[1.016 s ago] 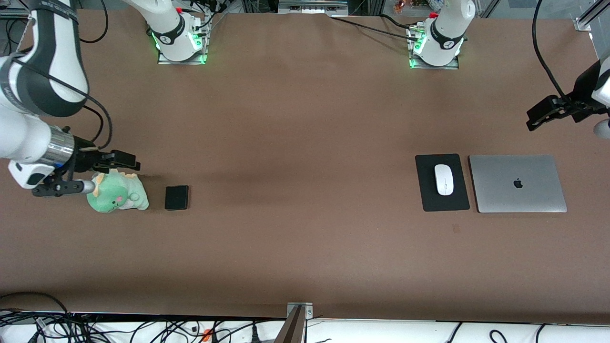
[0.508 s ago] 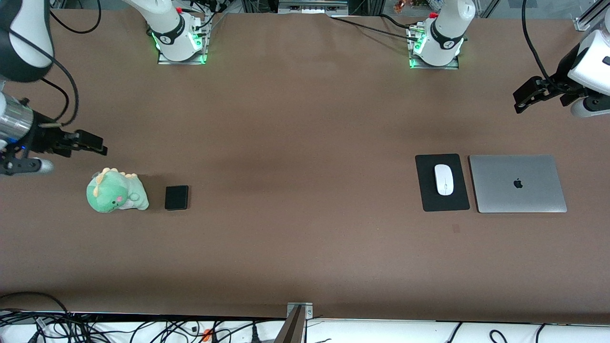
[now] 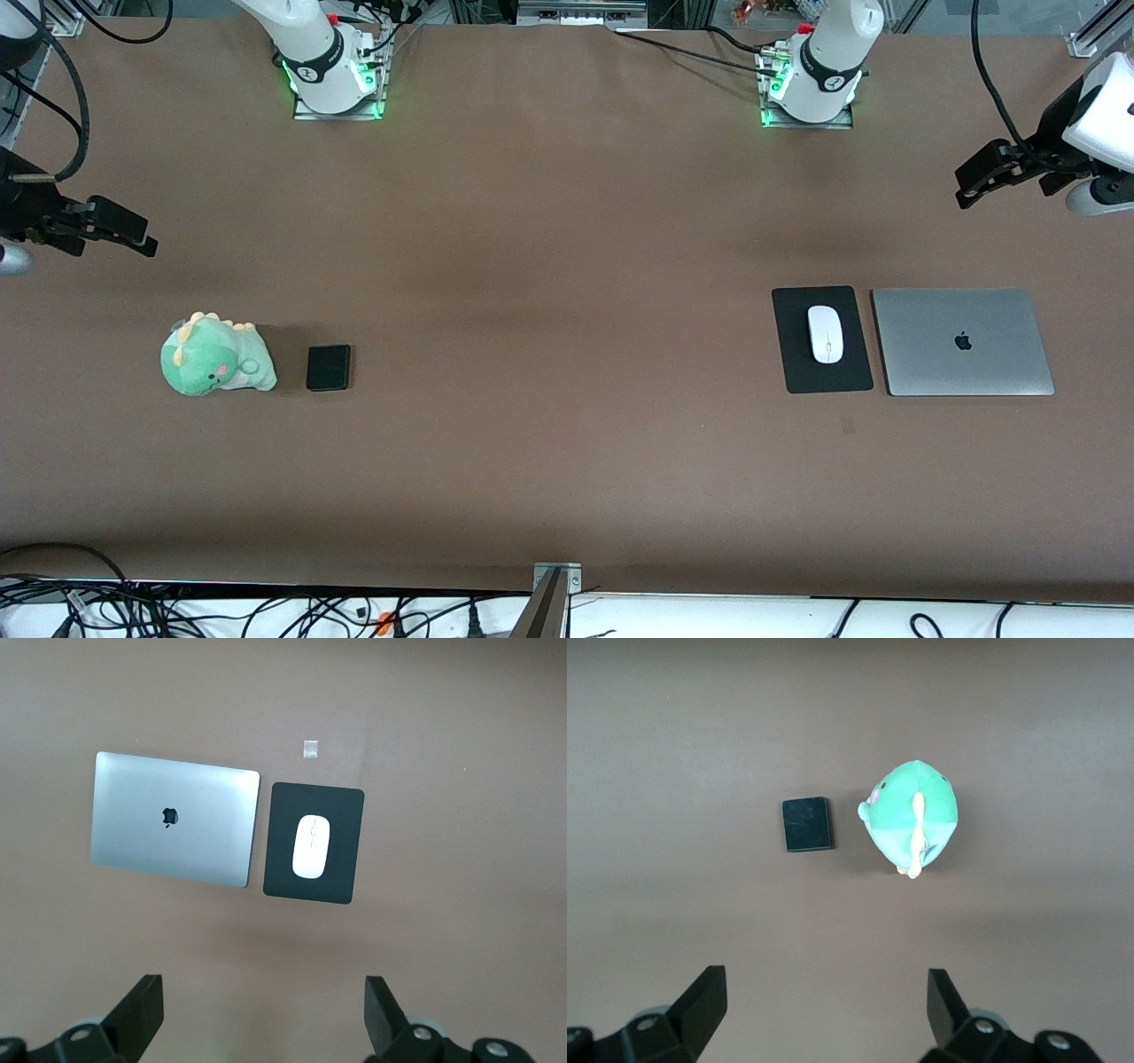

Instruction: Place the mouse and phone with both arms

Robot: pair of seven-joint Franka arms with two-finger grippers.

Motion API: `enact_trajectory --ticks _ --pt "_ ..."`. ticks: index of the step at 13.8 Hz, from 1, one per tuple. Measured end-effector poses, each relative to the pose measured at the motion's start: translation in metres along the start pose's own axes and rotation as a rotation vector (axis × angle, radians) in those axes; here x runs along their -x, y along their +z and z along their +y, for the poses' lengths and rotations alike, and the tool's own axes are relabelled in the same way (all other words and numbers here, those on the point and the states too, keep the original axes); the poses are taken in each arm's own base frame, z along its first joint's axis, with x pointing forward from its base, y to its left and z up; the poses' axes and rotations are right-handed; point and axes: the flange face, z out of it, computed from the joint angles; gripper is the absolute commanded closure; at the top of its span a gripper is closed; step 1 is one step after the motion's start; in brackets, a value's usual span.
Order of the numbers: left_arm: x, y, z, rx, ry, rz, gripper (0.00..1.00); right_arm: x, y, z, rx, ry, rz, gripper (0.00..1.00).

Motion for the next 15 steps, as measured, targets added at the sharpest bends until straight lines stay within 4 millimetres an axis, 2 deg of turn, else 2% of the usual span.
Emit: enact_trajectory --ticks 5,12,15 --pt "0.000 0.000 0.000 0.000 0.000 0.000 0.00 0.013 -0.016 -0.006 0.023 0.035 0.003 0.00" --pt "0.000 0.001 0.001 0.000 0.004 -0.001 0.00 -0.004 0.002 -0.008 0.027 0.034 0.000 0.00" --pt "0.000 0.001 0.002 0.000 0.004 -0.001 0.00 -0.006 0.003 -0.009 0.027 0.033 0.001 0.00"
